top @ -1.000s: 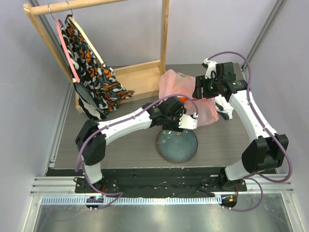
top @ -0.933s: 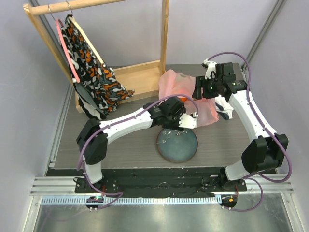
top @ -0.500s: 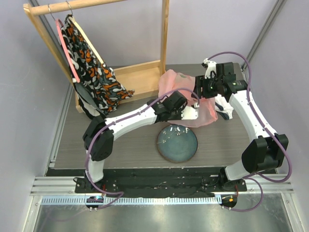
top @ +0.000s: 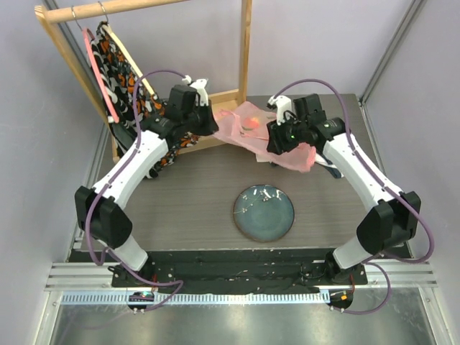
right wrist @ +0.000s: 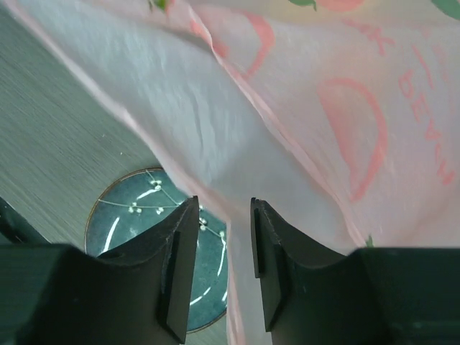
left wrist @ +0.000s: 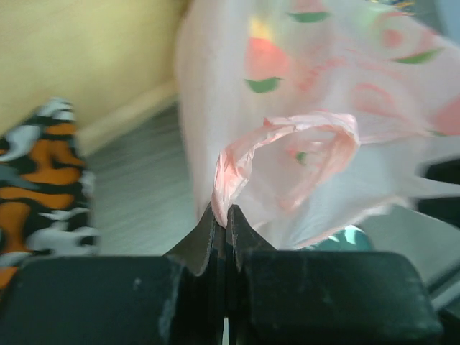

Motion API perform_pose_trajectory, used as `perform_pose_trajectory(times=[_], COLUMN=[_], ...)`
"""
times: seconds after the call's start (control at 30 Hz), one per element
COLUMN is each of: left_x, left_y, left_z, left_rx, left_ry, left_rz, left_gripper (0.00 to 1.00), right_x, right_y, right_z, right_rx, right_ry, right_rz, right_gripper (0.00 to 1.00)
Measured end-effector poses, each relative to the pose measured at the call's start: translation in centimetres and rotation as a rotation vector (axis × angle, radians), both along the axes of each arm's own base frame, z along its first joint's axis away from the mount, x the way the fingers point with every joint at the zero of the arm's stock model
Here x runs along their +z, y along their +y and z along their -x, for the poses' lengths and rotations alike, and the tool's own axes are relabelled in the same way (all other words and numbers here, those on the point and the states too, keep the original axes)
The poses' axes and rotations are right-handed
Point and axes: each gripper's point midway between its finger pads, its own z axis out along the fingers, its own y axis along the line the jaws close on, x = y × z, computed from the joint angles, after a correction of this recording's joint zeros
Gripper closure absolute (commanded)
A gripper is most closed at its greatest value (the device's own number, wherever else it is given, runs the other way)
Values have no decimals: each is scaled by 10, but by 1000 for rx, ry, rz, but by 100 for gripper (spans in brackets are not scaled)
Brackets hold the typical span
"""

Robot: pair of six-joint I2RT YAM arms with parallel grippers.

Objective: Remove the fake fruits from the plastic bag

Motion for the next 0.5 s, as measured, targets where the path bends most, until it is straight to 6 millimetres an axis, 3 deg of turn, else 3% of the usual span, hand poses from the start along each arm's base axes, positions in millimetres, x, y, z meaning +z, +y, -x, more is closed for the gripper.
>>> perform_pose_trajectory(times=[0.1, 0.2, 0.27, 0.37, 0.5], left_x=[6, -5, -24, -34, -42], left_y=[-23, -39, -37, -33, -31], left_z=[20, 37, 45, 50, 59], left_rx=[-48, -94, -92, -89, -88], left_ry=[28, 78, 135, 160, 187], left_rz=[86, 120, 122, 120, 125], left_gripper=[100, 100, 100, 100, 100], right_x=[-10, -26, -44, -59, -98], right_y=[13, 17, 15, 10, -1], right_z=[-3, -8, -18, -18, 3], right_rx=[38, 35, 3, -13, 4], right_ry=[8, 26, 22, 24, 100], right_rz=[29, 71, 127, 168, 242], right_gripper=[59, 59, 59, 59, 58])
